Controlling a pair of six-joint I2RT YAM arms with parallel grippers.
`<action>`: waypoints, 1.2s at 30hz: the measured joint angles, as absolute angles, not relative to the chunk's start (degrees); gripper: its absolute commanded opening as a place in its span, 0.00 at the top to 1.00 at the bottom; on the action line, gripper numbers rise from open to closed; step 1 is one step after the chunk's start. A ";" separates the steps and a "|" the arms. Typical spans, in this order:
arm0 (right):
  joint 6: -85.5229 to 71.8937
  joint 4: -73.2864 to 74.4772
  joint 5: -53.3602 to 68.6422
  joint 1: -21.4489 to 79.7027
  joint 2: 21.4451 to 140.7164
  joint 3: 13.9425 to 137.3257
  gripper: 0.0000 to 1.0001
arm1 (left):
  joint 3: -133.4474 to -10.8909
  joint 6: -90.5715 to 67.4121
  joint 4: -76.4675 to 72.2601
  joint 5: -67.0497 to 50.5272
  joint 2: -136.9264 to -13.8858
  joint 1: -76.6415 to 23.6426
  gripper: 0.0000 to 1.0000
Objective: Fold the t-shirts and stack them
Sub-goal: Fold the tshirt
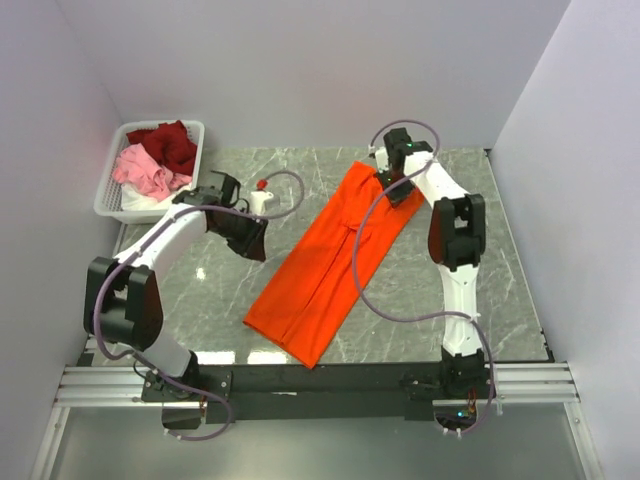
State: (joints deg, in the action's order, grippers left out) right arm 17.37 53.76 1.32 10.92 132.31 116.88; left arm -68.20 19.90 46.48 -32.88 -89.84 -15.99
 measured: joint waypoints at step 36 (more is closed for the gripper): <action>23.11 26.50 -16.12 21.80 129.43 124.46 0.94 | -70.15 22.76 38.02 -36.05 -96.55 -14.48 0.68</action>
